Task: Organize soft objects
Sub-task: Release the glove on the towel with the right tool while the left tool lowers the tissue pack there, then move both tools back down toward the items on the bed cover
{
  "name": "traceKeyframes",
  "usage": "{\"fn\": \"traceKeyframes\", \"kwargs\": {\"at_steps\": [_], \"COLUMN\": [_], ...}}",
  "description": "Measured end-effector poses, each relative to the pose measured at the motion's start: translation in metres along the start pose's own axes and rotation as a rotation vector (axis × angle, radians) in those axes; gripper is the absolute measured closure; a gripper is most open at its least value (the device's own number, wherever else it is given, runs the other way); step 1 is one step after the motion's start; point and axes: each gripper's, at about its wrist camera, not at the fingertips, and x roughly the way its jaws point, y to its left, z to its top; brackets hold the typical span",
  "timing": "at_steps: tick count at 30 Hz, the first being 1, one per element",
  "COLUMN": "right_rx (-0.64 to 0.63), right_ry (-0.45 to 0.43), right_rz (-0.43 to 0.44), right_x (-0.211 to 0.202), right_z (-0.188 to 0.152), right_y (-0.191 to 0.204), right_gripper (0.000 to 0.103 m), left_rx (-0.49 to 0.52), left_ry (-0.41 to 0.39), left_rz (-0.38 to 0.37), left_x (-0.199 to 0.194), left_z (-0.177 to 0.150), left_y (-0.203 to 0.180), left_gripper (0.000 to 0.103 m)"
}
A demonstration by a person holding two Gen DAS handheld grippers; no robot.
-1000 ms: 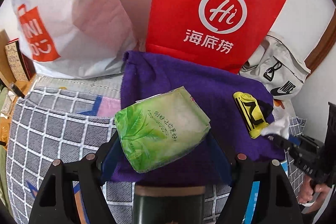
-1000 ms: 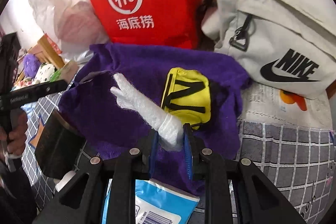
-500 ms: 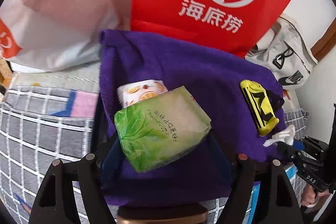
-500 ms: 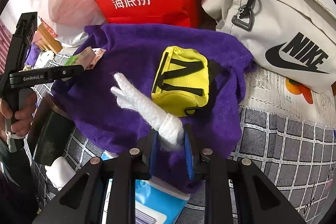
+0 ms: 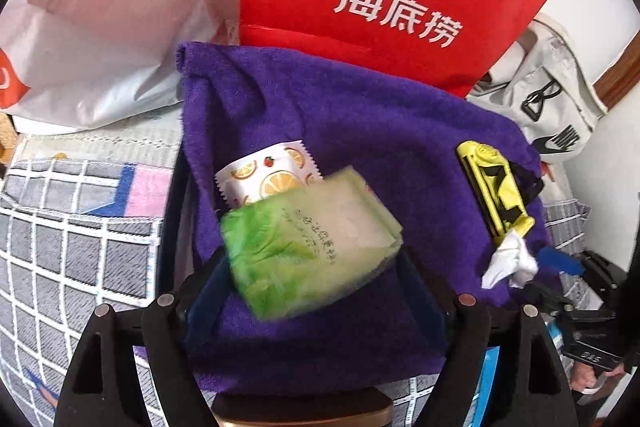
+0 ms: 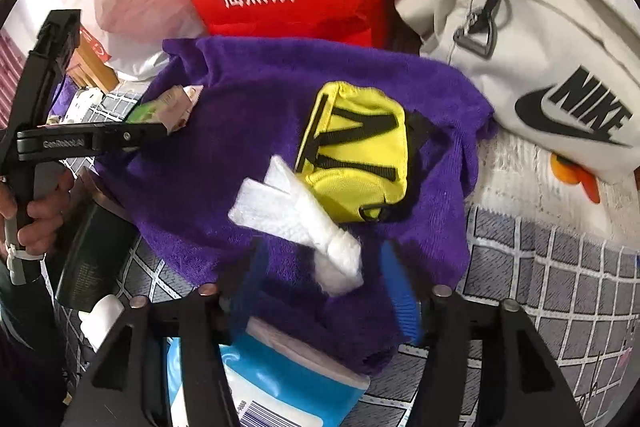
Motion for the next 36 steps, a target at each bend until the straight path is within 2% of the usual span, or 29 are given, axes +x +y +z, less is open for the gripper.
{"fn": "traceKeyframes", "kwargs": {"at_steps": [3,8,16,23,31,33,35,36], "right_rx": [0.007,0.031,0.050,0.070,0.078,0.083,0.080,0.085], "right_ry": [-0.014,-0.063,-0.174,-0.254,-0.235,-0.220,-0.203,-0.187], "right_rz": [-0.002,-0.013,-0.019,0.007,0.002,-0.016,-0.027,-0.034], "right_x": [-0.007,-0.031,-0.086,-0.132,-0.157,-0.157,-0.155,-0.153], "right_z": [0.001,-0.001,-0.022,-0.063,-0.127,-0.143,-0.159,-0.169], "right_y": [0.000,0.002,0.022,0.053,0.079,0.081,0.082,0.083], "right_gripper": [0.044,0.044,0.044,0.044,0.044,0.048,0.056,0.056], "left_rx": [0.001,-0.005,0.005,0.008,0.012,0.008,-0.001,-0.007], "left_ry": [-0.006,-0.021,-0.110,-0.161,-0.201,-0.215,-0.222,-0.219], "left_rz": [0.019,0.048,0.053,0.019,0.007,0.019,0.018,0.012], "left_x": [-0.006,-0.026,-0.082,-0.124,-0.159,-0.164,-0.165,-0.165], "left_z": [-0.002,-0.010,-0.039,-0.081,-0.142,-0.155,-0.168,-0.175], "left_y": [-0.001,0.001,0.003,0.000,-0.002,-0.002,-0.001,0.000], "left_gripper": [0.017,0.016,0.016,0.016,0.016,0.016,0.016,0.016]}}
